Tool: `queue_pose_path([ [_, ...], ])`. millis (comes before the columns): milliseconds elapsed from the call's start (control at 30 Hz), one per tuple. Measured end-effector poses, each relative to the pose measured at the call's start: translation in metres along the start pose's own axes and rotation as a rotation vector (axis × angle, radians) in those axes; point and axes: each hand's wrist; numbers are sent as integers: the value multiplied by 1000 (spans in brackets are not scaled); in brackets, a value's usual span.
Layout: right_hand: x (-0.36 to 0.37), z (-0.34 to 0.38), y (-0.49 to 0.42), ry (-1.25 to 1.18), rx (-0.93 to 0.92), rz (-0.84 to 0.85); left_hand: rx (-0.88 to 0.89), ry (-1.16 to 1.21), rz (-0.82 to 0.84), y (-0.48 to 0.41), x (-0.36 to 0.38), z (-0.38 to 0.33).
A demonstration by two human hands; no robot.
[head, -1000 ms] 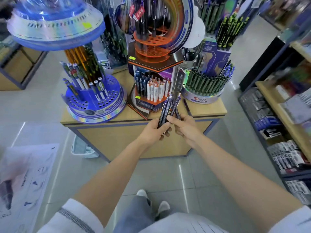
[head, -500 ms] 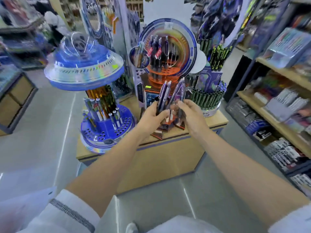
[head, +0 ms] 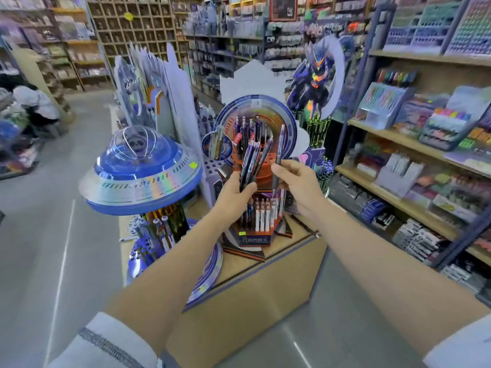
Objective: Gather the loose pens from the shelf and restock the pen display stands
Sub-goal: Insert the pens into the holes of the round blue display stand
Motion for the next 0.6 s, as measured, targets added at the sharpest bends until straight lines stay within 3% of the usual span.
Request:
queue_pose_path([
  [600, 20, 34, -81, 299, -105, -159, 2, -40, -108, -46, -26, -25],
])
Point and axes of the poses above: each hand's wrist, its own y-axis away from the middle knuckle, its own x-axis out of the palm, z = x × y, and after that the axes turned 1 degree about z, right-handed
